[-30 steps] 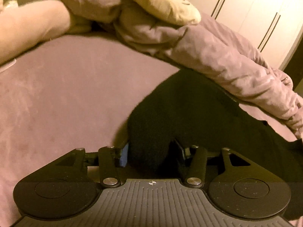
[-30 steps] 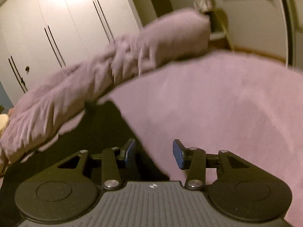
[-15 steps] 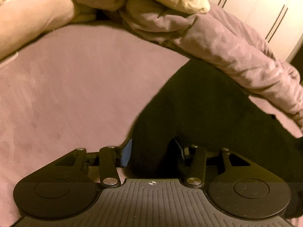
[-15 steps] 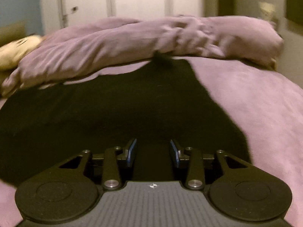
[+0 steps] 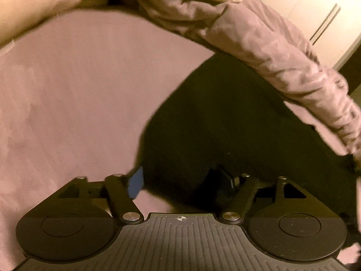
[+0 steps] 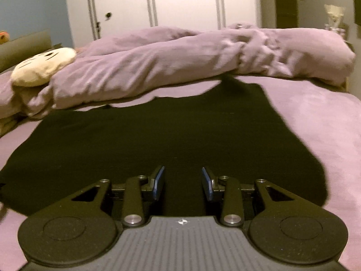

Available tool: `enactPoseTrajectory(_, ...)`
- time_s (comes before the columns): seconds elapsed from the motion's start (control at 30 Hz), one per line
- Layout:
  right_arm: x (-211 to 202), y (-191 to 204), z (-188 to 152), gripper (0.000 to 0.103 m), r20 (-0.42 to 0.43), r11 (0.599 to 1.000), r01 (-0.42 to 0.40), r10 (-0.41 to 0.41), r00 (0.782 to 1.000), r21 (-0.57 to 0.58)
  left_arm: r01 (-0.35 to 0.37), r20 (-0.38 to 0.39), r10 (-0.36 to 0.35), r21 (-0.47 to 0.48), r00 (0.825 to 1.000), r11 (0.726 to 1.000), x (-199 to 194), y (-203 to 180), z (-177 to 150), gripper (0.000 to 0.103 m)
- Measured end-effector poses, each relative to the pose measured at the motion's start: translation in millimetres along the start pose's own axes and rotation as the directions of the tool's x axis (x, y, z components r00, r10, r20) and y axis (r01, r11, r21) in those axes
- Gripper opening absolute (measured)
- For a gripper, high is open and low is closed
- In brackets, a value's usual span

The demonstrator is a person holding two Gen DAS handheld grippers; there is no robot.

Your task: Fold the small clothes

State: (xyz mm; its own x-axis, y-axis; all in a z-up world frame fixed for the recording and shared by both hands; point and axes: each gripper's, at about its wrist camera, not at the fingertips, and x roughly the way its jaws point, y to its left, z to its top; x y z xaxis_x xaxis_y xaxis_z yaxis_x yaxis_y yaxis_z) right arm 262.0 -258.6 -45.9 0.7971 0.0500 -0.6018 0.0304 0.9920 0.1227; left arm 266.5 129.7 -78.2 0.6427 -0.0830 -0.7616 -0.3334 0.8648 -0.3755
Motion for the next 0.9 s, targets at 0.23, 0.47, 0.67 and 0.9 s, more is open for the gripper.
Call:
enactPoseTrajectory(0.23,22.5,52.4,9.7,0.035,0.016,0.996,-0.022,0.023,1.0,-0.086,0.088,0.006,-0.088,-0.186,0.996,0.979,13.0,19.9,10.0,0.064)
enactPoseTrajectory(0.47,56.5,80.0,3.7,0.035,0.0,0.98,0.051,-0.052,0.999,-0.19,0.156,0.007,-0.16,-0.268,0.987,0.951,21.3,30.5,14.1,0.047)
enactPoseTrajectory(0.67,58.7,87.2,-11.1,0.036,0.059,0.971,0.096,-0.085,0.995,-0.217,0.191,0.029,-0.192,-0.308,0.981,0.932,25.3,35.8,11.8,0.059)
enactPoseTrajectory(0.9,58.2,79.8,-11.1,0.036,0.053,0.981,0.064,-0.055,0.997,-0.182,0.213,0.074,-0.201,-0.277,0.977,0.937,11.9,22.1,29.5,0.022)
